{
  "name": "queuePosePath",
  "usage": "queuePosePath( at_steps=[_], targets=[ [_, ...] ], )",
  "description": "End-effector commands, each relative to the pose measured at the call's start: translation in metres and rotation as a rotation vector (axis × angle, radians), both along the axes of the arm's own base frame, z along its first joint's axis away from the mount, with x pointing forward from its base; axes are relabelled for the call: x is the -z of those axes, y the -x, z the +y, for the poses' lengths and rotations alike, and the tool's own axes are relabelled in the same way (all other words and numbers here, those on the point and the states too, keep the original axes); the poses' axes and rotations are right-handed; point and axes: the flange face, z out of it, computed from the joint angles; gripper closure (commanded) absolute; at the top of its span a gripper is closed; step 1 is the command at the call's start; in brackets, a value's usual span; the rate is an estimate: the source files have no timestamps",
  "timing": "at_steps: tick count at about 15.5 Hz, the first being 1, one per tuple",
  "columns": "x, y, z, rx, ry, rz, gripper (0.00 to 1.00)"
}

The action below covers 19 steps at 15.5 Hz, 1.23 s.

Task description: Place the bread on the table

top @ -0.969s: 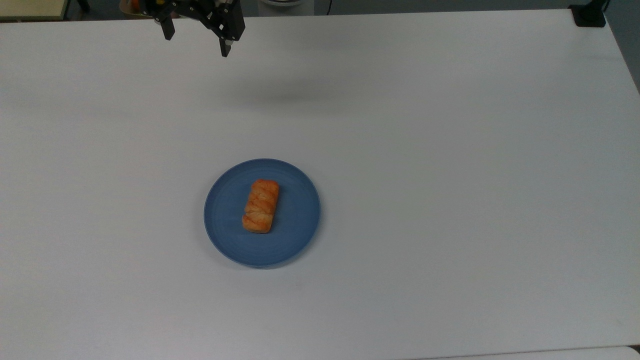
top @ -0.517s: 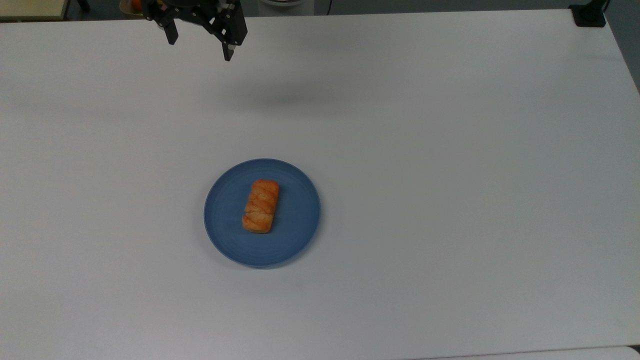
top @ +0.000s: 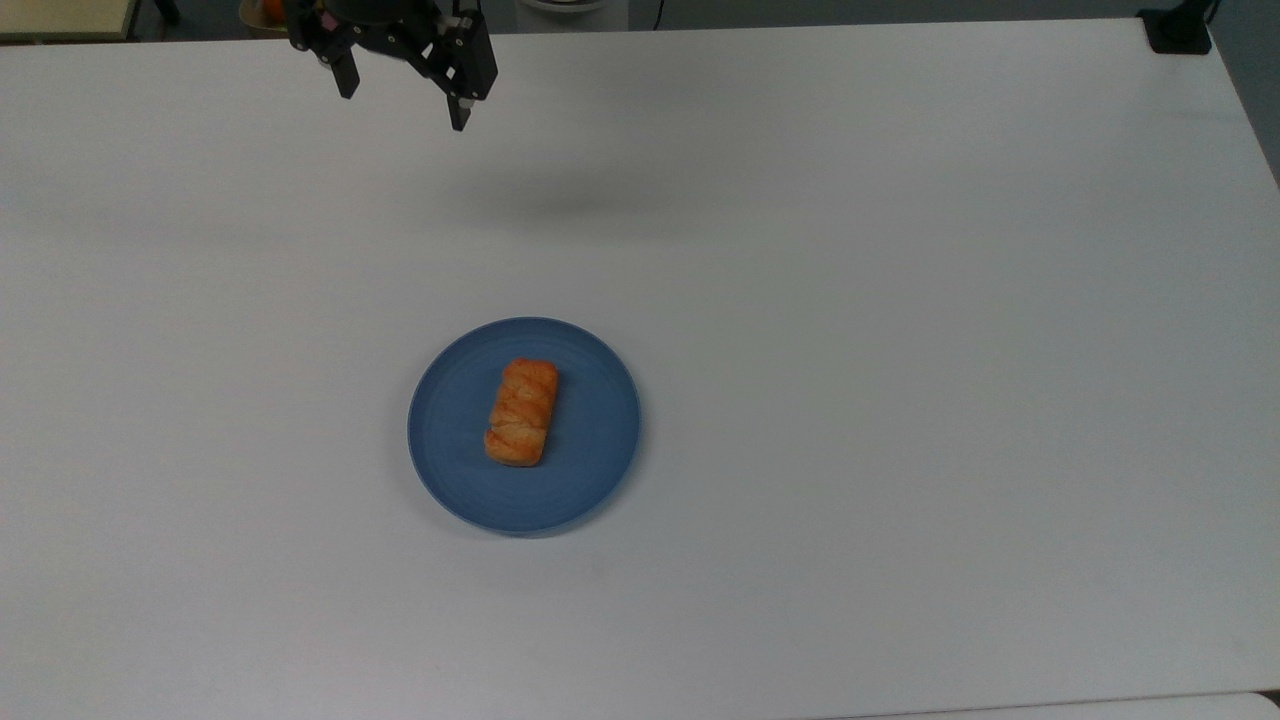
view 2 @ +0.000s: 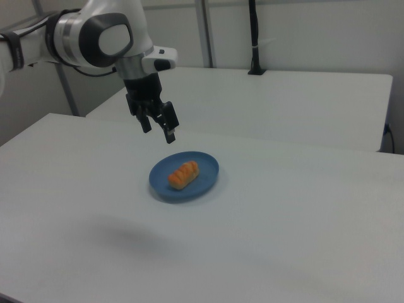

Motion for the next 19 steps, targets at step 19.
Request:
queuePosePath(
  at_steps=[19],
  targets=[
    [0.202,-0.125,0.073,0.032,-0.064,-0.185,0.0]
  ],
)
